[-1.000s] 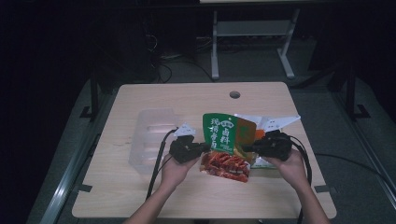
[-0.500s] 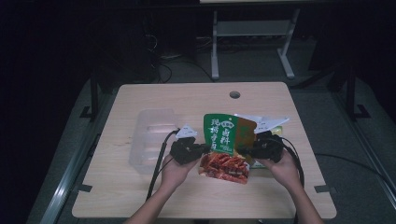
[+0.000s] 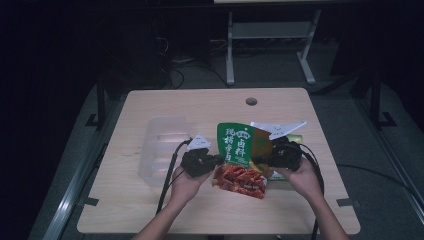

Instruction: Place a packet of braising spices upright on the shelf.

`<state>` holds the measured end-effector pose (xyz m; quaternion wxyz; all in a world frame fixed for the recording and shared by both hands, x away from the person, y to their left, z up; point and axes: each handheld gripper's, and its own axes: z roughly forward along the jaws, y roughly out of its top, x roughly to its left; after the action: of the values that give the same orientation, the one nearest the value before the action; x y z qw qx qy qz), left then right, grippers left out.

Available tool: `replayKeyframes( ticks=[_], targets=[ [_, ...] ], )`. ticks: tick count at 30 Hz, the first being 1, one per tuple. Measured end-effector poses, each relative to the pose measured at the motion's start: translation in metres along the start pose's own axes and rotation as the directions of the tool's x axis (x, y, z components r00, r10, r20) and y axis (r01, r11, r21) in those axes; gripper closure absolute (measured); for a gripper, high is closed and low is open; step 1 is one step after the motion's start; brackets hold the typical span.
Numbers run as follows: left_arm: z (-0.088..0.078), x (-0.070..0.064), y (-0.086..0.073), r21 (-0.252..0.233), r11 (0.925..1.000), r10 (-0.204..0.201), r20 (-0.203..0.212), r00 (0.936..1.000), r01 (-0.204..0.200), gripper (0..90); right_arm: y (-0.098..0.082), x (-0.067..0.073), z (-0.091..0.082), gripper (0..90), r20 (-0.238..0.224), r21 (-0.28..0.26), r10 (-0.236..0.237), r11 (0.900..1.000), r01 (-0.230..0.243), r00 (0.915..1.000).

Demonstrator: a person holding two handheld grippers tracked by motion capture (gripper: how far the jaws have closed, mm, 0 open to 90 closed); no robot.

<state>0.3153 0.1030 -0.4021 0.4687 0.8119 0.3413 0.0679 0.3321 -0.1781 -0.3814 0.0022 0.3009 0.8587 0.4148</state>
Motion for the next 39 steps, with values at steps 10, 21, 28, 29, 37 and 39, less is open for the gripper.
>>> replayKeyframes(
  ticks=[10, 21, 28, 29, 37, 39],
  targets=[
    [-0.007, 0.000, -0.001, -0.025, 0.9996, -0.015, 0.005, 0.9999, 0.015, 82.3, 0.002, 0.002, -0.005, 89.1, -0.014, -0.025, -0.003, 1.000, 0.003, 0.9999],
    [-0.024, -0.008, 0.001, -0.043, 0.9989, 0.018, -0.035, 0.9992, -0.019, 61.8, 0.012, 0.024, -0.026, 89.4, 0.009, -0.092, -0.049, 0.995, 0.049, 0.9988],
    [-0.038, -0.021, -0.004, -0.017, 0.9958, 0.088, -0.062, 0.9942, -0.090, 50.4, 0.020, 0.027, -0.036, 89.4, 0.038, -0.102, -0.051, 0.993, 0.055, 0.9979],
    [-0.038, -0.021, -0.004, -0.017, 0.9958, 0.088, -0.062, 0.9942, -0.090, 49.9, 0.020, 0.027, -0.036, 89.4, 0.038, -0.102, -0.051, 0.993, 0.055, 0.9979],
    [-0.042, -0.037, -0.020, 0.022, 0.9914, 0.130, -0.047, 0.9904, -0.129, 44.7, 0.034, 0.030, -0.037, 89.5, 0.039, -0.124, -0.040, 0.991, 0.044, 0.9984],
    [-0.043, -0.041, -0.025, 0.026, 0.9895, 0.143, -0.042, 0.9888, -0.142, 44.1, 0.040, 0.032, -0.037, 89.5, 0.042, -0.122, -0.047, 0.991, 0.051, 0.9980]
  ],
)
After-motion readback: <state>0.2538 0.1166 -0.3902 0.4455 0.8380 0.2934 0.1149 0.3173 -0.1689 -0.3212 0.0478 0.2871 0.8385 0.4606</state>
